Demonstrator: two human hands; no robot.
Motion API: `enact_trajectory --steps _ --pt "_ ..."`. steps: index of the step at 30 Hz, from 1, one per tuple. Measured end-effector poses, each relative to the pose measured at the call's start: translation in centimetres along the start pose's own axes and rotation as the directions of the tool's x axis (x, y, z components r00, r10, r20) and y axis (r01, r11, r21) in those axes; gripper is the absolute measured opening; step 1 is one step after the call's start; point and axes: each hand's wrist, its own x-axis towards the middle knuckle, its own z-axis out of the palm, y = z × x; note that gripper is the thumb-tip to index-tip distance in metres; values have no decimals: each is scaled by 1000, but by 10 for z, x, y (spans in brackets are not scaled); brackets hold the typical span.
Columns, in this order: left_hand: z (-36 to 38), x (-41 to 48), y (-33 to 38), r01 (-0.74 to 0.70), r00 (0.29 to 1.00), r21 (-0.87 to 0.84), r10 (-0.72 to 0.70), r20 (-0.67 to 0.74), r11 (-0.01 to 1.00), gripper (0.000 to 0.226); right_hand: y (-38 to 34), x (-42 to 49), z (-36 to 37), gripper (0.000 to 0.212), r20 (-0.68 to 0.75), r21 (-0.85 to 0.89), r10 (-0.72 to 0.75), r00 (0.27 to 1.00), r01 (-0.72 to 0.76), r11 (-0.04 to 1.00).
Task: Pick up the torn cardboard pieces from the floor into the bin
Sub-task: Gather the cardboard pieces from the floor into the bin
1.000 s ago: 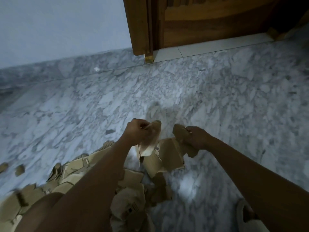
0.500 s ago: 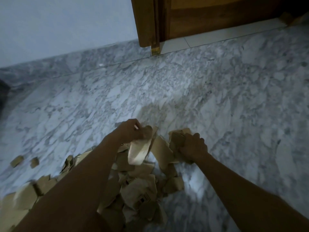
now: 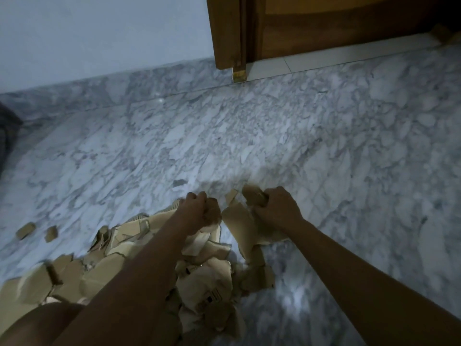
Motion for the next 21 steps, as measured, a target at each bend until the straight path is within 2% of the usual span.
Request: enact_trajectory --steps 2,3,6,7,11,15,17,19,21 --pt "0 2 -1 -1 1000 -9 1 -31 1000 53 -10 3 3 34 161 7 -47 986 46 999" --pt "0 3 -3 -9 999 -7 9 -47 1000 53 -13 4 9 32 206 -45 -73 976 84 995" --pt "-4 4 -7 -37 996 -12 36 -85 999 44 -10 0 36 40 225 -320 -139 964 208 924" --pt "-5 4 -8 -48 994 -18 46 -95 999 41 -9 -3 45 46 214 -350 -149 965 218 911" --pt "-19 0 -10 -105 978 -161 72 -196 981 41 -15 -15 59 63 141 -227 -189 972 217 949" --pt "-33 -6 0 -133 919 -448 -59 -390 884 48 -29 -23 20 38 124 -106 -367 922 380 919" --pt "-31 -8 11 -143 882 -489 -113 -457 861 44 -23 -14 -8 48 78 -151 -336 939 344 927" --pt "-20 -7 19 -115 863 -462 -141 -485 880 28 -4 2 -32 69 -29 -193 -211 977 201 960" --pt "-5 -7 22 -65 855 -548 -236 -462 834 19 23 14 -43 77 -127 -386 -126 984 68 920"
